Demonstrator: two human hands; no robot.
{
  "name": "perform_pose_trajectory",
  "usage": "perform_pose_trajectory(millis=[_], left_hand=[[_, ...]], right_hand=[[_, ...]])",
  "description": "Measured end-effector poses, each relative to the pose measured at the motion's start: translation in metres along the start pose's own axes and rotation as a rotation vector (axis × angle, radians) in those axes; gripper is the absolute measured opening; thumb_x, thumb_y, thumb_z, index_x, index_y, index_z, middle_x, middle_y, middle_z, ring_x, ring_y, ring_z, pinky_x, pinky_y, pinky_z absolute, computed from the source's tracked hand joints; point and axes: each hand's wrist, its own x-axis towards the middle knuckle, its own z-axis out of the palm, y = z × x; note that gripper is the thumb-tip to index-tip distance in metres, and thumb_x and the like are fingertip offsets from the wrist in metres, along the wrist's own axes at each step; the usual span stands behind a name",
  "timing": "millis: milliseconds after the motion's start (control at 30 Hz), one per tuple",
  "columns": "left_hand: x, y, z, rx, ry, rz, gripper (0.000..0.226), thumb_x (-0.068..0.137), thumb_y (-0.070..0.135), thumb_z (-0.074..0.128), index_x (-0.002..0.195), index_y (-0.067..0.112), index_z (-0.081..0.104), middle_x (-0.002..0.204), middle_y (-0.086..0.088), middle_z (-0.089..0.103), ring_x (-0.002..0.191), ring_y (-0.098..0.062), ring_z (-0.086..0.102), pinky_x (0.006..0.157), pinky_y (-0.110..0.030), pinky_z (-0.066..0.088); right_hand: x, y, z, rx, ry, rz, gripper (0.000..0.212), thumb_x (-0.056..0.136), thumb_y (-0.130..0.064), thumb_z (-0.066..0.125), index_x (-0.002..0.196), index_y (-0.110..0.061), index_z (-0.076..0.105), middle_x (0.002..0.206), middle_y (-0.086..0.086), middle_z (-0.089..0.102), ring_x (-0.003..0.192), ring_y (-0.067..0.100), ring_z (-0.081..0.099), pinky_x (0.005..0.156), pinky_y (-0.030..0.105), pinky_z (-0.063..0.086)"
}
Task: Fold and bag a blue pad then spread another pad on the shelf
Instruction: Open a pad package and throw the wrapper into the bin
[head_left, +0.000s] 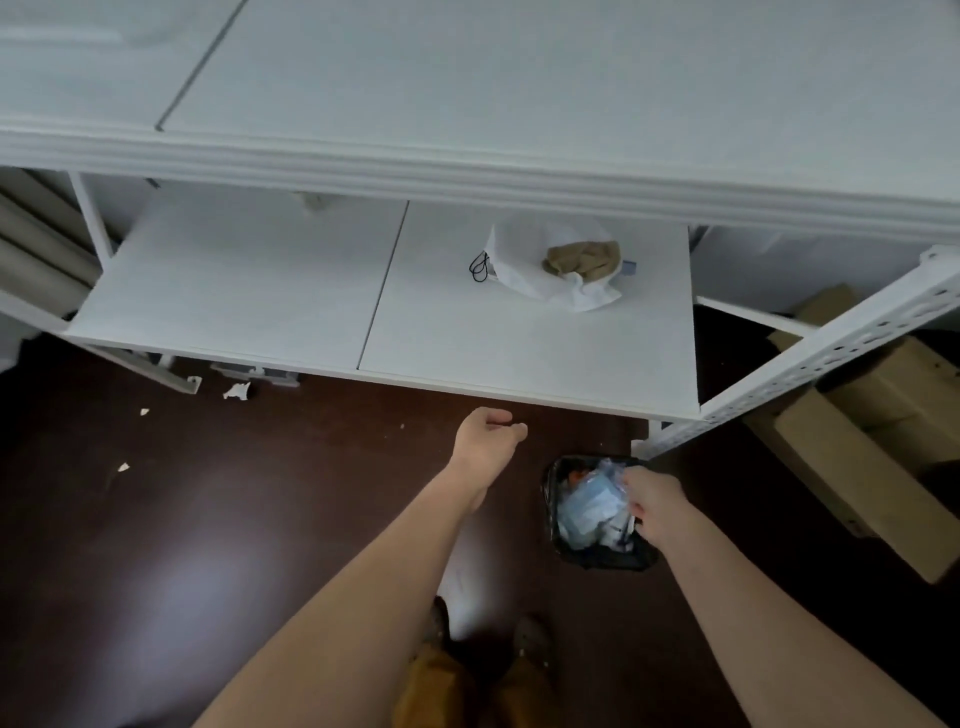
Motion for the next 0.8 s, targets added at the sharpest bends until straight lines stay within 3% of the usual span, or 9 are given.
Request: perform_pose_trajectory(millis=[33,100,200,267,467,800], left_hand=[[-0.004,0.008,-0.008,-0.016,0.006,0.006,0.028,0.088,0.016,0.063,0.114,0.009,0.057,0.098,-0.004,0.056,0.071,-0.006,0.049,0.069,-0.019,0.04],[-0.014,0.025,-0.026,-0.047,0.016,0.02,0.024,0.086,0.015,0.064,0.109,0.011,0.058,0.094,-0.004,0.056,0.073,-0.01,0.05,0.073,-0.024,0.041],[-0.03,0.05,-0.059,-0.079,0.039,0.054,0.02,0.085,0.017,0.062,0.104,0.016,0.059,0.096,-0.004,0.058,0.083,-0.016,0.055,0.082,-0.029,0.046],[-0.039,0.064,-0.081,-0.104,0.048,0.071,0.02,0.085,0.016,0.061,0.105,0.016,0.06,0.098,-0.005,0.059,0.085,-0.017,0.057,0.085,-0.03,0.047],[-0.071,0.108,-0.18,-0.188,0.119,0.177,0.021,0.087,0.013,0.058,0.108,0.011,0.061,0.097,-0.006,0.062,0.078,-0.018,0.059,0.071,-0.025,0.047],[-0.109,0.151,-0.362,-0.303,0.256,0.329,0.018,0.088,0.01,0.059,0.106,0.011,0.06,0.099,-0.008,0.064,0.078,-0.02,0.061,0.079,-0.03,0.052]], right_hand=[[-0.009,-0.01,0.005,-0.024,-0.003,-0.028,0.025,0.072,-0.013,0.061,0.094,-0.006,0.051,0.076,0.01,0.048,0.058,0.021,0.044,0.05,0.028,0.036],[-0.031,-0.027,0.015,-0.067,-0.04,-0.086,0.036,0.07,-0.015,0.06,0.104,-0.006,0.051,0.082,0.012,0.053,0.057,0.019,0.044,0.049,0.029,0.034],[-0.086,-0.055,0.039,-0.088,-0.1,-0.17,0.035,0.086,-0.014,0.058,0.118,-0.004,0.053,0.109,0.011,0.059,0.071,0.016,0.054,0.072,0.032,0.047],[-0.114,-0.072,0.056,-0.116,-0.152,-0.197,0.03,0.088,-0.013,0.056,0.116,-0.003,0.057,0.104,0.01,0.06,0.072,0.016,0.055,0.083,0.033,0.043],[-0.223,-0.118,0.119,-0.178,-0.3,-0.357,0.026,0.088,-0.014,0.057,0.111,-0.004,0.063,0.088,0.006,0.065,0.071,0.015,0.058,0.065,0.025,0.041],[-0.363,-0.16,0.245,-0.231,-0.471,-0.597,0.005,0.088,-0.014,0.059,0.092,-0.013,0.062,0.074,0.0,0.065,0.062,0.01,0.056,0.065,0.023,0.042]])
